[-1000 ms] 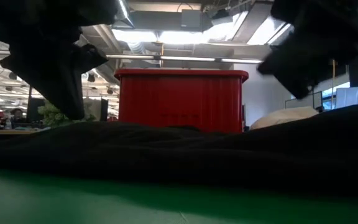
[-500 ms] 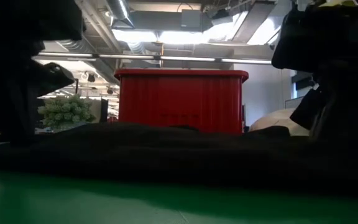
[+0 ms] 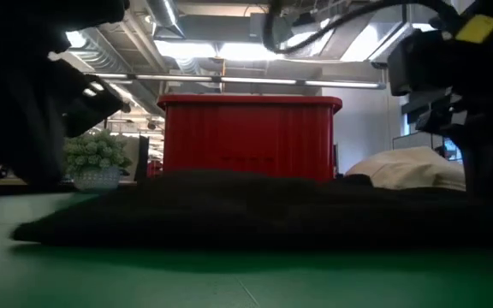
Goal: Fold laundry
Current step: Fold the black shirt
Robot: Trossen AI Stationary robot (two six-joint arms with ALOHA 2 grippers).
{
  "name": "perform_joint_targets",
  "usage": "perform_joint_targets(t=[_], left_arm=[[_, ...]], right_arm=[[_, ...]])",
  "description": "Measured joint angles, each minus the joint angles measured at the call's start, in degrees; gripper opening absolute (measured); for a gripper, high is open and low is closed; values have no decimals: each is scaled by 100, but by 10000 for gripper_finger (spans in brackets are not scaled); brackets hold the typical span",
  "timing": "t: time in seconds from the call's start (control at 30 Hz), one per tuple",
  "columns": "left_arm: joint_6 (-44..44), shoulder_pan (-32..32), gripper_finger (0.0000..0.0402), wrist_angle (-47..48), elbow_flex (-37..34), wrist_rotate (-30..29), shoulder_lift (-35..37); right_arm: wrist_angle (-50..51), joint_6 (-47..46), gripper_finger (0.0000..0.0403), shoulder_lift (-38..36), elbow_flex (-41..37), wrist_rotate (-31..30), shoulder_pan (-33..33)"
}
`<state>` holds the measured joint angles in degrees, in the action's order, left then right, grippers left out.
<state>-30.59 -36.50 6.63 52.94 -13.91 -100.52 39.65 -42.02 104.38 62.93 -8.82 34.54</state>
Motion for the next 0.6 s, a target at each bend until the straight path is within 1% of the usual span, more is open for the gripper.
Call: perform_joint_targets(t=[0.07,0.17,0.33,0.4,0.5,0.6], left_arm=[[136,45,0,-7,53,-34,-3],[333,112,0,-6,160,-46,-3],[680,111,0,7,398,-51,-3],[827,110,0,17,520,-51,-3],[1254,82,0,29,726,-1,-3],[1623,76,0,192,999,68,-3]], right_arm=[[299,198,1,29,262,-82,0],[170,415,1,4,732,-169,15],[199,754,1,8,1321,-292,224],[390,636,1,-4,1597,-712,392],[804,432,1,-48,1937,-1745,780],[1037,12,1,-193,1976,-2573,1189]])
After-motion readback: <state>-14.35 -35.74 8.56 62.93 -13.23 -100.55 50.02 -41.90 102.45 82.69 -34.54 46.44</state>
